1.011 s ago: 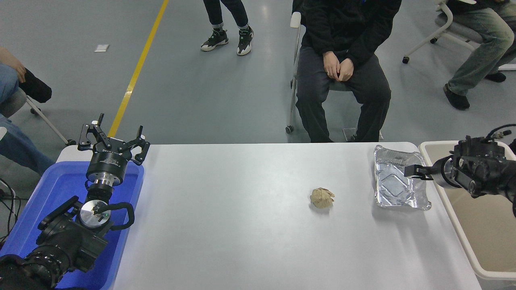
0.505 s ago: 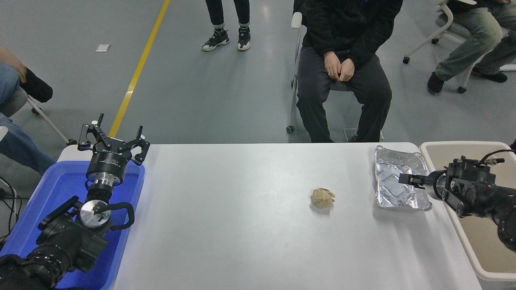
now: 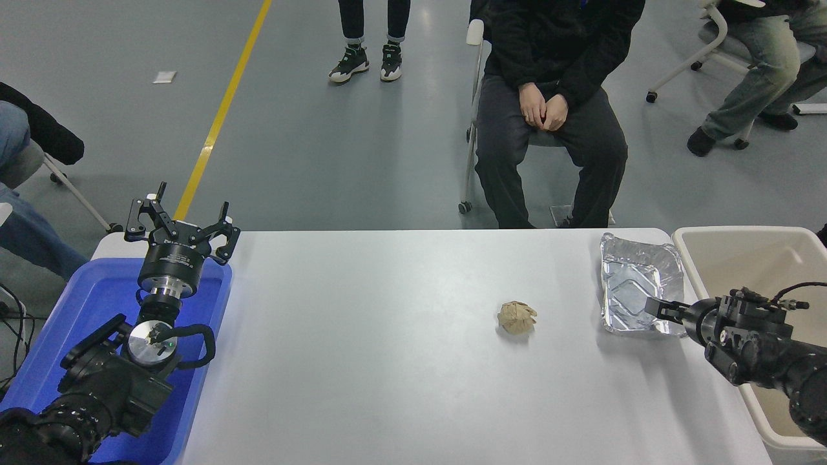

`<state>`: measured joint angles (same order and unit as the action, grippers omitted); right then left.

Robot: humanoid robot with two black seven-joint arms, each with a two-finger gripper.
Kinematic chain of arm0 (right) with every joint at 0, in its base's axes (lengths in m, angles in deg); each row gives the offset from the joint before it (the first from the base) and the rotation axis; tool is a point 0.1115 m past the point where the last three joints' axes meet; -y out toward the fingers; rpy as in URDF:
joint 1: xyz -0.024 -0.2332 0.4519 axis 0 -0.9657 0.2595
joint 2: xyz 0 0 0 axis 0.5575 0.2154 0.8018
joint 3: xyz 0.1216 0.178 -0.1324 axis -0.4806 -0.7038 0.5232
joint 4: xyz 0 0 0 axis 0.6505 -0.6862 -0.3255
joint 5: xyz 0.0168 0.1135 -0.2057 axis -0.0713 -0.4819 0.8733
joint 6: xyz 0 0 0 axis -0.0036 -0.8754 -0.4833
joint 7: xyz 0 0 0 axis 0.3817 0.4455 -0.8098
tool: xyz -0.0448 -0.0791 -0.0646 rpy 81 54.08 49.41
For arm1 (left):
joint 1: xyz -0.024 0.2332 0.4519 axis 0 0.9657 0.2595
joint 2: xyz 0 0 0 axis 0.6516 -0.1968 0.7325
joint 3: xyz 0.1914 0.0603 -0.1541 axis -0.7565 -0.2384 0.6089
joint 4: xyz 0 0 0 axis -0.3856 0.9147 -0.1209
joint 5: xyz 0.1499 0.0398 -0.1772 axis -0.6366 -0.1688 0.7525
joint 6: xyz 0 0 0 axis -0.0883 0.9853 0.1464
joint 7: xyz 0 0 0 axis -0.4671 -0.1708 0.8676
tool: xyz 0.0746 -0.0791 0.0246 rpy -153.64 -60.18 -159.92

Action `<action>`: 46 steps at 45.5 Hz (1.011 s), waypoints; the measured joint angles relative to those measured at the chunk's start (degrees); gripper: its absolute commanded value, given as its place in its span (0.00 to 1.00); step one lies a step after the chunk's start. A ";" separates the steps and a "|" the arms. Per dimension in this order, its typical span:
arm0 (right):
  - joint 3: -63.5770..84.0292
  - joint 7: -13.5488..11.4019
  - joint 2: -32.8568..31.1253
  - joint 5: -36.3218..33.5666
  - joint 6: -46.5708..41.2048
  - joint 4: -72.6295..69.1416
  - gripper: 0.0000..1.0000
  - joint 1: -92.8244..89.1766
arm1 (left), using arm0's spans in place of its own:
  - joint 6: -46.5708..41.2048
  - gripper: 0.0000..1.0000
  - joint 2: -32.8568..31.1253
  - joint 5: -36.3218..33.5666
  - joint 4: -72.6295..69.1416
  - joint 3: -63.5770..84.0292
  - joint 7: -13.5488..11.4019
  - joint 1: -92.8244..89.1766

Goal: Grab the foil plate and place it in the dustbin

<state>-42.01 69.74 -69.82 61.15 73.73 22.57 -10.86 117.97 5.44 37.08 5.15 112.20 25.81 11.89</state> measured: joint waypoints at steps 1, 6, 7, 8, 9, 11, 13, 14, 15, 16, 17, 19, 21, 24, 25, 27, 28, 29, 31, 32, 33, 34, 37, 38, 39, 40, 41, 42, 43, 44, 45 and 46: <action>-0.07 0.00 -0.02 0.01 0.12 0.00 0.39 -0.05 | 0.00 0.99 0.00 0.00 0.00 0.00 0.00 0.00; -0.41 0.00 -0.10 0.26 0.66 0.00 0.38 -0.25 | 0.00 0.99 0.00 0.00 0.00 0.00 0.00 0.00; -0.45 0.00 -0.10 0.29 0.74 0.00 0.38 -0.27 | 0.00 0.99 0.00 0.00 0.00 0.00 0.00 0.00; -0.50 0.00 -0.11 0.32 0.81 -0.01 0.38 -0.30 | 0.00 0.99 0.00 0.00 0.00 0.00 0.00 0.00; -0.54 0.00 -0.13 0.37 0.88 -0.05 0.38 -0.32 | 0.00 0.99 0.00 0.00 0.00 0.00 0.00 0.00; -0.60 0.01 -0.14 0.45 0.99 -0.14 0.38 -0.34 | 0.00 0.99 0.00 0.00 0.00 0.00 0.00 0.00; -0.65 0.01 -0.14 0.52 1.08 -0.20 0.38 -0.36 | 0.00 0.99 0.00 0.00 0.00 0.00 0.00 0.00; -0.67 0.01 -0.15 0.55 1.11 -0.23 0.38 -0.37 | 0.00 0.99 0.00 0.00 0.00 0.00 0.00 0.00; -0.69 0.01 -0.16 0.60 1.13 -0.27 0.36 -0.39 | 0.00 0.99 0.00 0.00 0.00 0.00 0.00 0.00; -0.71 0.01 -0.16 0.63 1.14 -0.30 0.32 -0.41 | 0.00 0.99 0.00 0.00 0.00 0.00 0.00 0.00; -0.72 0.01 -0.16 0.66 1.14 -0.33 0.28 -0.42 | 0.00 0.99 0.00 0.00 0.00 0.00 0.00 0.00; -0.75 0.01 -0.16 0.71 1.15 -0.45 0.20 -0.43 | 0.00 0.99 0.00 0.00 0.00 0.00 0.00 0.00; -0.77 0.01 -0.16 0.74 1.15 -0.61 0.12 -0.45 | 0.00 0.99 0.00 0.00 0.00 0.00 0.00 0.00; -0.77 0.01 -0.16 0.84 1.05 -1.11 0.00 -0.46 | 0.00 0.99 0.00 0.00 0.00 0.00 0.00 0.00; -0.77 0.01 -0.16 0.86 1.00 -1.39 0.00 -0.45 | 0.00 0.99 0.00 0.00 0.00 0.00 0.00 0.00; -0.77 0.02 -0.16 0.88 0.94 -1.77 0.00 -0.44 | 0.00 0.99 0.00 0.00 0.00 0.00 0.00 0.00; -0.77 0.03 -0.16 0.91 0.91 -2.03 0.00 -0.38 | 0.00 0.99 0.00 0.00 0.00 0.00 0.00 0.00; -0.77 0.05 -0.16 0.93 0.87 -2.29 0.00 -0.28 | 0.00 0.99 0.00 0.01 0.00 0.00 0.00 0.00; -0.78 0.08 -0.16 0.94 0.82 -2.56 0.00 -0.20 | 0.00 0.99 0.00 0.01 0.00 0.00 0.00 0.00; -0.78 0.08 -0.16 0.95 0.79 -2.68 0.00 -0.18 | 0.00 0.99 0.00 0.02 0.00 0.00 0.00 0.00; -0.78 0.09 -0.17 0.95 0.77 -2.82 0.00 -0.16 | 0.00 0.99 0.00 0.02 0.00 0.00 0.00 0.00; -0.78 0.12 -0.19 0.96 0.75 -2.99 0.00 -0.11 | 0.00 0.99 0.00 0.03 0.00 0.00 0.00 0.00; -0.78 0.12 -0.32 0.98 0.70 -3.27 0.00 0.07 | 0.00 0.99 0.00 0.03 0.00 0.00 0.00 0.00; -0.78 0.13 -0.34 0.99 0.69 -3.34 0.00 0.14 | 0.00 0.99 0.00 0.03 0.00 0.00 0.00 0.00; -0.79 0.14 -0.37 0.99 0.68 -3.41 0.00 0.21 | 0.00 0.99 0.00 0.03 0.00 0.00 0.00 0.00; -0.79 0.15 -0.40 1.00 0.66 -3.48 0.00 0.29 | 0.00 0.99 0.00 0.03 0.00 0.00 0.00 0.00; -0.80 0.15 -0.47 1.01 0.64 -3.56 0.00 0.40 | 0.00 0.99 0.00 0.03 0.00 0.00 0.00 0.00; -0.81 0.15 -0.53 1.01 0.63 -3.62 0.00 0.49 | 0.00 0.99 0.00 0.03 0.00 0.00 0.00 0.00; -0.81 0.15 -0.60 1.01 0.63 -3.66 0.00 0.59 | 0.00 0.99 0.00 0.03 0.00 0.00 0.00 0.00; -0.82 0.15 -0.67 1.01 0.63 -3.72 0.00 0.72 | 0.00 0.99 0.00 0.03 0.00 0.00 0.00 0.00; -0.82 0.15 -0.72 1.01 0.62 -3.76 0.00 0.85 | 0.00 0.99 0.00 0.03 0.00 0.00 0.00 0.00; -0.83 0.16 -0.75 1.01 0.61 -3.80 0.00 0.98 | 0.00 0.99 0.00 0.03 0.00 0.00 0.00 0.00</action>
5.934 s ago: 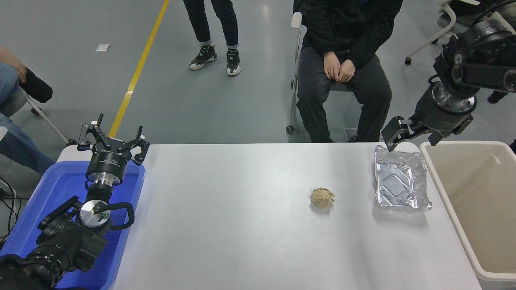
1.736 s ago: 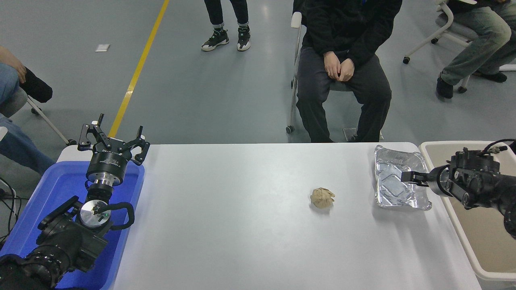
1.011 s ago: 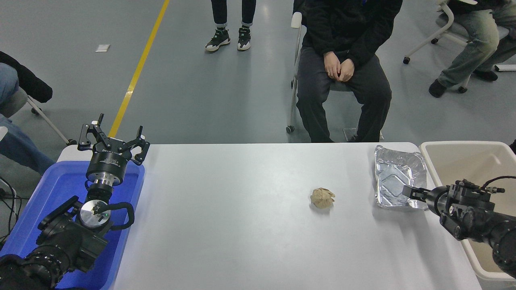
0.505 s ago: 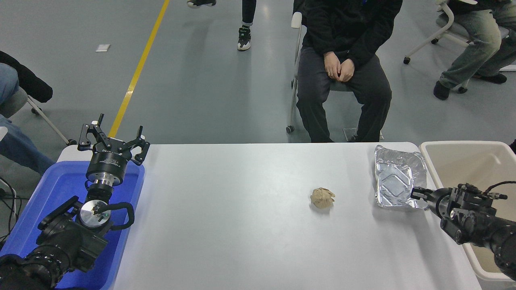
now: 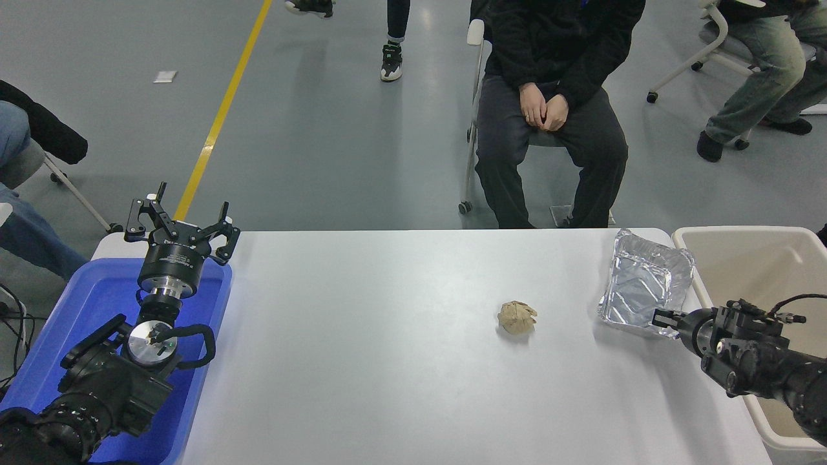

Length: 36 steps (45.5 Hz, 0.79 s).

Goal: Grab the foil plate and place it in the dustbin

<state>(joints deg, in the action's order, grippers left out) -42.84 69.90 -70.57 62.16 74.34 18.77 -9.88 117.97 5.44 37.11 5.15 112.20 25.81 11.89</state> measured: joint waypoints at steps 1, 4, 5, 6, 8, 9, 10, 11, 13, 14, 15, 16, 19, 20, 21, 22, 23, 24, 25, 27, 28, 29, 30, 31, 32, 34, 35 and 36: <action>0.00 0.01 -0.06 0.01 -0.01 -0.04 0.00 0.20 | 0.00 0.99 0.00 0.00 0.00 0.00 0.00 0.00; 0.01 0.06 -0.31 0.02 -0.05 -0.19 0.00 0.71 | 0.00 0.99 0.00 0.00 0.00 0.00 0.00 0.00; 0.04 0.09 -0.44 0.04 -0.07 -0.29 0.00 0.86 | 0.00 0.99 0.00 0.00 0.00 0.00 0.00 0.00; 0.09 0.12 -0.64 0.08 -0.12 -0.42 0.00 1.04 | 0.00 0.99 0.00 0.00 0.00 0.00 0.00 0.00; 0.21 0.14 -1.31 0.36 -0.36 -1.04 0.00 1.61 | 0.00 0.99 0.00 0.01 0.00 0.00 0.00 0.00; 0.23 0.17 -1.66 0.55 -0.54 -1.46 0.00 1.93 | 0.00 0.99 0.00 0.00 0.00 0.00 0.00 0.00; 0.28 0.20 -2.20 0.95 -0.90 -2.23 0.00 2.53 | 0.00 0.99 0.00 0.00 0.00 0.00 0.00 0.00; 0.31 0.24 -2.59 1.25 -1.14 -2.81 0.00 2.96 | 0.00 0.99 0.00 0.01 0.00 0.00 0.00 0.00; 0.36 0.28 -3.60 2.03 -1.78 -4.33 0.00 3.99 | 0.00 0.99 0.00 0.02 0.00 0.00 0.00 0.00; 0.39 0.30 -4.18 2.58 -2.14 -5.34 0.00 4.69 | 0.00 0.99 0.00 0.02 0.00 0.00 0.00 0.00; 0.42 0.33 -4.65 3.04 -2.43 -6.24 0.00 5.27 | 0.00 0.99 0.00 0.01 0.00 0.00 0.00 0.00; 0.48 0.35 -5.10 3.54 -2.72 -7.16 0.00 5.86 | 0.00 0.99 0.00 0.02 0.00 0.00 0.00 0.00; 0.59 0.41 -6.46 5.24 -3.38 -10.09 0.00 7.72 | 0.00 0.99 0.00 0.02 0.00 0.00 0.00 0.00; 0.66 0.40 -7.01 6.05 -3.63 -11.35 0.00 8.52 | 0.00 0.99 0.00 0.02 0.00 0.00 0.00 0.00; 0.70 0.43 -7.38 6.54 -3.78 -12.18 0.00 9.02 | 0.00 0.99 0.00 0.03 0.00 0.00 0.00 0.00; 0.72 0.45 -7.75 7.01 -3.89 -12.98 0.00 9.50 | 0.00 0.99 0.00 0.01 0.00 0.00 0.00 0.00; 0.77 0.45 -8.34 7.72 -4.07 -14.15 0.00 10.30 | 0.00 0.99 0.00 0.03 0.00 0.00 0.00 0.00; 0.80 0.47 -8.75 8.17 -4.19 -14.96 0.00 10.82 | 0.00 0.99 0.00 0.03 -0.01 0.00 0.00 0.00; 0.81 0.48 -9.20 8.57 -4.28 -15.78 0.00 11.36 | 0.00 0.99 0.00 0.02 -0.01 0.00 0.00 0.00; 0.92 0.49 -10.42 9.67 -4.61 -18.26 0.00 12.91 | 0.00 0.99 0.00 0.02 -0.01 0.00 0.00 0.00; 0.96 0.51 -10.93 10.04 -4.74 -19.19 0.00 13.53 | 0.00 0.99 0.00 0.03 -0.01 0.00 0.00 0.00; 0.99 0.52 -11.50 10.41 -4.90 -20.17 0.00 14.20 | 0.00 0.99 0.00 0.03 -0.01 0.00 0.00 0.00; 1.14 0.50 -12.33 10.99 -5.23 -21.69 0.00 15.29 | 0.00 0.99 0.00 0.03 -0.01 0.00 0.00 0.00; 1.25 0.52 -12.91 11.32 -5.45 -22.72 0.00 16.03 | 0.00 0.99 0.00 0.03 -0.01 0.00 0.00 0.00; 1.58 0.52 -14.12 11.94 -6.11 -24.95 0.00 17.68 | 0.00 0.99 0.00 0.03 -0.01 0.00 0.01 0.00; 1.88 0.53 -14.83 12.28 -6.71 -26.27 0.00 18.81 | 0.00 0.99 0.00 0.02 0.00 0.00 0.03 0.00; 2.19 0.54 -15.36 12.49 -7.27 -27.36 0.00 19.69 | 0.00 0.99 0.00 0.02 -0.01 0.00 0.03 0.00; 2.67 0.53 -16.20 12.84 -8.13 -28.96 0.00 21.12 | 0.00 0.99 0.00 0.03 0.00 0.00 0.03 0.00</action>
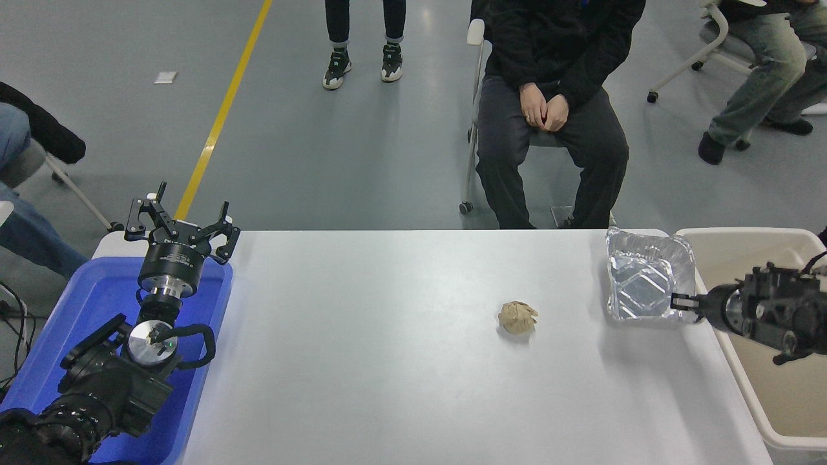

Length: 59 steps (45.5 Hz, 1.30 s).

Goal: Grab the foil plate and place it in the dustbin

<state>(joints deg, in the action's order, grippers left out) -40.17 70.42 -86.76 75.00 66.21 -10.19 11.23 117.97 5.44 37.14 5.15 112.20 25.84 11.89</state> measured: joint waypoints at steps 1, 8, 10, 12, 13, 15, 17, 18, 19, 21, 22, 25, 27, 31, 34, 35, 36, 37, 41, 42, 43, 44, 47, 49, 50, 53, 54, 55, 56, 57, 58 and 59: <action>0.28 0.01 -0.58 0.19 -0.50 -0.99 0.00 1.00 | 0.00 0.99 0.00 0.00 0.00 0.00 0.00 0.00; 3.14 0.01 -4.14 1.08 -4.04 -8.17 0.00 9.09 | 0.00 0.99 0.00 -0.01 0.00 0.00 0.00 0.00; 4.59 0.02 -5.01 1.25 -5.15 -10.48 0.00 11.93 | 0.00 0.99 0.00 0.00 0.00 0.00 0.00 0.00; 6.09 0.00 -5.63 1.37 -6.23 -12.39 0.00 14.58 | 0.00 0.99 -0.01 0.01 0.00 0.00 0.00 0.00; 7.28 0.01 -6.01 1.44 -7.12 -13.76 0.00 16.55 | 0.00 0.99 0.00 -0.01 0.00 0.00 0.00 0.00; 8.75 0.00 -6.45 1.52 -8.24 -15.33 0.00 19.21 | -0.01 0.99 0.00 0.00 0.00 0.00 0.00 0.00; 10.57 0.01 -6.84 1.58 -9.80 -17.16 0.00 22.41 | -0.01 0.99 0.00 0.01 0.00 0.00 0.00 0.00; 11.29 -0.01 -6.98 1.60 -10.42 -17.77 0.00 23.64 | -0.01 0.99 0.00 -0.01 0.00 0.00 0.00 0.00; 12.00 0.00 -7.11 1.61 -11.19 -18.41 0.00 24.96 | -0.01 0.99 0.00 0.01 0.00 0.00 0.00 0.00; 13.40 0.01 -7.35 1.63 -12.91 -19.68 0.00 27.62 | -0.01 0.99 0.00 -0.01 0.00 0.00 0.00 0.00; 13.94 0.00 -7.43 1.64 -13.73 -20.19 0.00 28.75 | -0.01 0.99 0.00 0.01 0.00 0.00 0.00 0.00; 15.45 0.01 -7.68 1.63 -16.57 -21.47 0.00 32.08 | -0.01 0.99 0.00 -0.01 0.00 0.00 0.00 0.00; 16.45 0.02 -7.80 1.63 -18.77 -22.22 0.00 34.41 | -0.01 0.99 0.00 0.00 0.00 0.00 0.00 0.00; 18.04 0.01 -8.08 1.63 -22.99 -23.28 0.00 38.72 | -0.01 0.99 0.00 0.01 0.00 0.00 0.00 0.00; 19.00 0.02 -8.29 1.61 -26.43 -24.05 0.00 42.30 | -0.01 0.99 0.00 0.00 0.00 0.00 0.00 0.00; 19.20 0.01 -8.36 1.58 -27.27 -24.21 0.00 43.25 | -0.01 0.99 0.00 -0.01 0.00 0.00 0.00 0.00; 19.50 0.00 -8.46 1.54 -28.56 -24.45 0.00 44.62 | -0.01 0.99 0.00 0.01 0.00 0.00 0.00 0.00; 19.68 0.00 -8.55 1.51 -29.34 -24.61 0.00 45.54 | -0.01 0.99 0.00 0.00 0.00 0.00 0.00 0.00; 20.30 -0.03 -9.04 1.49 -32.55 -25.09 0.00 49.85 | -0.01 0.99 0.00 0.01 0.00 0.00 -0.01 0.00; 20.40 -0.03 -9.15 1.48 -33.05 -25.16 0.00 50.66 | -0.01 0.99 0.00 -0.01 0.00 0.00 0.00 0.00; 20.49 -0.05 -9.24 1.49 -33.51 -25.20 0.00 51.45 | -0.01 0.99 0.00 0.01 0.00 0.00 -0.01 0.00; 20.59 -0.04 -9.32 1.46 -34.05 -25.27 0.00 52.32 | -0.01 0.99 0.00 0.00 0.00 0.00 -0.01 0.00; 20.85 -0.06 -9.57 1.46 -35.56 -25.45 0.00 54.94 | -0.01 0.99 0.00 0.01 0.00 0.00 -0.01 0.01; 20.99 -0.05 -9.71 1.45 -36.37 -25.56 0.00 56.69 | -0.01 0.99 0.00 0.01 0.00 0.00 0.00 0.00; 21.03 -0.06 -9.76 1.45 -36.64 -25.58 0.00 57.39 | -0.01 0.99 0.00 -0.01 0.00 0.00 0.00 0.00; 21.19 -0.12 -9.89 1.44 -37.45 -25.67 0.00 59.85 | -0.01 0.99 0.00 0.00 0.00 0.00 0.00 0.00; 21.21 -0.12 -9.91 1.43 -37.65 -25.69 0.00 60.62 | -0.01 0.99 0.00 0.00 0.00 0.00 0.00 0.00; 21.26 -0.13 -9.95 1.42 -37.90 -25.72 0.00 61.67 | -0.01 0.99 0.00 -0.01 0.00 0.00 0.00 0.00; 21.27 -0.15 -9.97 1.44 -38.03 -25.73 0.00 62.39 | -0.01 0.99 0.00 0.01 0.00 0.00 0.00 0.00; 21.30 -0.16 -9.99 1.43 -38.16 -25.74 0.00 63.12 | -0.01 0.99 0.00 0.00 0.00 0.00 -0.01 0.00; 21.33 -0.17 -10.01 1.42 -38.34 -25.76 0.00 64.14 | -0.01 0.99 0.00 0.01 0.00 0.00 -0.01 0.00; 21.37 -0.20 -10.03 1.43 -38.45 -25.77 0.00 64.81 | -0.01 0.99 0.00 0.00 0.00 0.00 0.00 0.00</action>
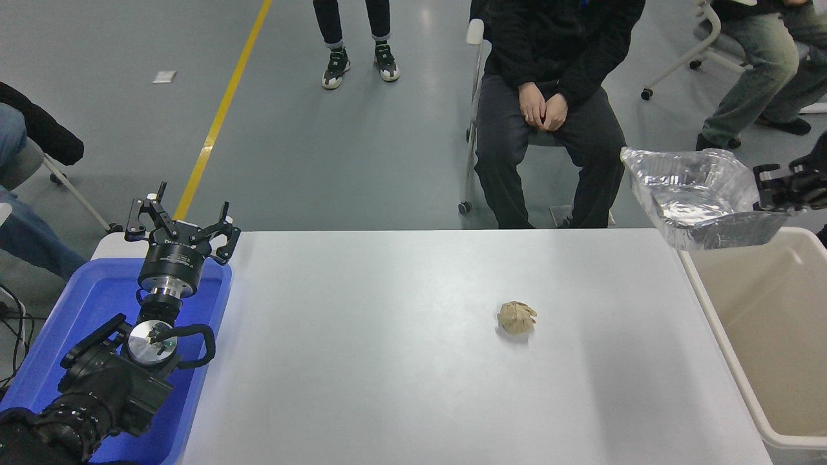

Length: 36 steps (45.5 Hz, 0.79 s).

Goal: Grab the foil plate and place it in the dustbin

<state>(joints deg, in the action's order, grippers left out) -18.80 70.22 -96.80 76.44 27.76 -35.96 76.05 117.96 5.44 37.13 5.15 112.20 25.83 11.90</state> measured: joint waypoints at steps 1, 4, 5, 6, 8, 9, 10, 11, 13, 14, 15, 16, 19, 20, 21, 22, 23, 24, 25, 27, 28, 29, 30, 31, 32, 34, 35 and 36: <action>0.04 -0.03 -0.01 0.00 -0.08 0.00 0.00 0.68 | 0.00 0.99 0.00 0.01 0.00 0.00 0.00 0.00; 0.25 -0.12 -0.04 0.01 -0.36 0.00 0.00 2.78 | 0.00 0.99 0.00 0.01 0.00 0.00 0.00 0.00; 0.31 -0.13 -0.05 0.04 -0.43 0.01 0.00 3.37 | 0.00 0.99 0.00 0.00 0.00 0.00 0.00 0.00; 0.35 -0.13 -0.05 0.08 -0.53 0.01 0.00 4.05 | 0.00 0.99 0.00 0.01 0.00 0.00 0.00 0.00; 0.45 -0.18 -0.06 0.16 -0.63 0.03 0.00 4.94 | 0.00 0.99 0.00 0.00 0.00 0.00 0.00 0.00; 0.51 -0.20 -0.07 0.18 -0.70 0.04 0.00 5.46 | 0.00 0.99 0.00 0.01 0.00 0.00 0.00 0.00; 0.54 -0.23 -0.08 0.21 -0.72 0.06 0.00 5.77 | 0.00 0.99 0.00 0.00 0.00 0.00 0.00 0.00; 0.62 -0.24 -0.08 0.21 -0.77 0.10 0.00 6.27 | 0.00 0.99 0.00 0.00 0.00 0.00 0.00 0.00; 0.70 -0.27 -0.08 0.25 -0.82 0.11 0.00 6.60 | 0.00 0.99 0.00 0.00 0.00 0.00 0.00 0.00; 0.83 -0.28 -0.08 0.25 -0.87 0.11 0.00 6.88 | 0.00 0.99 0.00 0.01 0.00 0.00 0.00 0.00; 0.92 -0.28 -0.08 0.26 -0.90 0.12 0.00 7.08 | 0.00 0.99 0.00 0.01 0.00 0.00 0.00 0.00; 1.01 -0.30 -0.08 0.27 -0.90 0.17 0.00 7.26 | 0.00 0.99 0.00 0.01 0.00 0.00 0.00 0.00; 1.42 -0.33 -0.09 0.38 -0.96 0.35 0.00 7.62 | 0.00 0.99 0.00 0.01 0.00 0.00 0.00 0.00; 1.60 -0.33 -0.11 0.42 -0.97 0.51 0.00 7.69 | 0.00 0.99 0.00 0.01 0.00 0.00 0.00 0.00; 1.77 -0.33 -0.13 0.44 -0.98 0.68 0.00 7.76 | 0.00 0.99 0.00 0.01 0.00 0.00 0.00 0.00; 1.96 -0.34 -0.17 0.47 -1.00 0.89 0.00 7.81 | 0.00 0.99 0.00 0.01 0.00 0.00 0.00 0.00; 2.16 -0.36 -0.24 0.50 -1.01 1.13 0.00 7.84 | 0.00 0.99 0.00 0.01 0.00 0.00 0.00 0.00; 2.46 -0.39 -0.38 0.53 -1.03 1.47 0.00 7.88 | 0.00 0.99 0.00 0.01 0.00 0.00 0.00 0.00; 2.66 -0.40 -0.50 0.55 -1.03 1.70 0.00 7.90 | 0.00 0.99 0.00 0.01 0.00 0.00 0.00 0.00; 3.18 -0.39 -0.83 0.62 -1.04 2.31 0.00 7.87 | 0.00 0.99 0.00 0.00 0.00 0.00 0.00 0.00; 3.41 -0.42 -0.97 0.67 -1.05 2.60 0.00 7.80 | 0.00 0.99 0.00 0.00 0.00 0.00 0.00 0.00; 3.64 -0.43 -1.12 0.76 -1.05 2.94 0.00 7.68 | 0.00 0.99 0.00 0.01 0.00 0.00 0.00 0.00; 4.00 -0.42 -1.34 0.92 -1.07 3.44 0.00 7.49 | 0.00 0.99 0.00 0.00 0.00 0.00 0.00 0.00; 4.22 -0.44 -1.51 1.05 -1.07 3.79 0.00 7.37 | 0.00 0.99 0.00 0.00 0.00 0.00 0.00 0.00; 4.43 -0.44 -1.75 1.19 -1.07 4.20 0.00 7.26 | 0.00 0.99 0.00 0.02 0.00 0.00 0.00 0.00; 4.93 -0.45 -2.63 1.56 -1.08 5.13 0.00 6.99 | 0.00 0.99 0.00 0.00 0.00 0.00 0.00 0.00; 5.10 -0.47 -3.12 1.72 -1.08 5.50 0.00 6.89 | 0.00 0.99 0.00 0.01 0.00 0.00 0.00 0.00; 5.34 -0.46 -3.98 1.98 -1.08 6.00 0.00 6.76 | 0.00 0.99 0.00 0.00 0.00 0.00 0.00 0.00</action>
<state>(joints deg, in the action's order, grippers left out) -13.47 69.76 -100.77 78.41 26.68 -29.96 82.81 117.97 5.44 37.13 5.16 112.20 25.83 11.89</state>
